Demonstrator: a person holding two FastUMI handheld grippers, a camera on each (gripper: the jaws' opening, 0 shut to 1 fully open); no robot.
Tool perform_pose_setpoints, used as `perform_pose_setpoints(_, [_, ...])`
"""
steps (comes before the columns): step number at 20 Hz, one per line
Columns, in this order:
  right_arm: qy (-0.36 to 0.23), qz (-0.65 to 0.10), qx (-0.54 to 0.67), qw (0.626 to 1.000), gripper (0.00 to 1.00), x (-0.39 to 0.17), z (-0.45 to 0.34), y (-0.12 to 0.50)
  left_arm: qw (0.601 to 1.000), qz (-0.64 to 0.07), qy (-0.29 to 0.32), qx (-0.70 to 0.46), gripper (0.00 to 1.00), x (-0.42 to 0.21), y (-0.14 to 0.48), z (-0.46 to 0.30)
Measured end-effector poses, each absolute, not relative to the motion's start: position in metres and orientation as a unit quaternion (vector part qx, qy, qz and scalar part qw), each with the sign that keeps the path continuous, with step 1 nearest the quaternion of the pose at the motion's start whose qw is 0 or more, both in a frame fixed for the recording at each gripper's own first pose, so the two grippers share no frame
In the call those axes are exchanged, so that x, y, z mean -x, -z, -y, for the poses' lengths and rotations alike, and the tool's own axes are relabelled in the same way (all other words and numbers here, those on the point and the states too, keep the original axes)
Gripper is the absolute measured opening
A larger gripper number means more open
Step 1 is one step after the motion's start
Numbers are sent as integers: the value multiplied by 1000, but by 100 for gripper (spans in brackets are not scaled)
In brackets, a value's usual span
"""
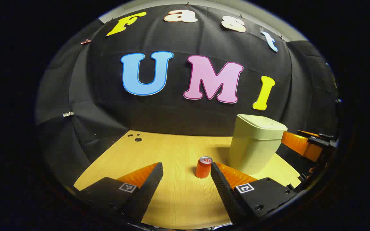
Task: Press the lid of the desktop garbage bin to open it, pick up the crumpled paper on the desktop and throw it into the bin, then pick up the pop can on the desktop and drop it into the bin, and finally close the garbage bin lid.
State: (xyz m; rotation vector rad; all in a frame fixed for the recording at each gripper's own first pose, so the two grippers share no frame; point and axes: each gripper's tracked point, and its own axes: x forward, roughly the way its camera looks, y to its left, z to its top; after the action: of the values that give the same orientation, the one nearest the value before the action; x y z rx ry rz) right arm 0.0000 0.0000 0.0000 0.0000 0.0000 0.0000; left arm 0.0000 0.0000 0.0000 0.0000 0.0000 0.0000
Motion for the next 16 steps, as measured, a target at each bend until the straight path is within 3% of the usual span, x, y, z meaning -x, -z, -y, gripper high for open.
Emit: perform_pose_setpoints(16, [7, -19, 3, 1000, 98, -1, 7, 13, 1000, -10, 8, 1, 95, -13, 9, -2])
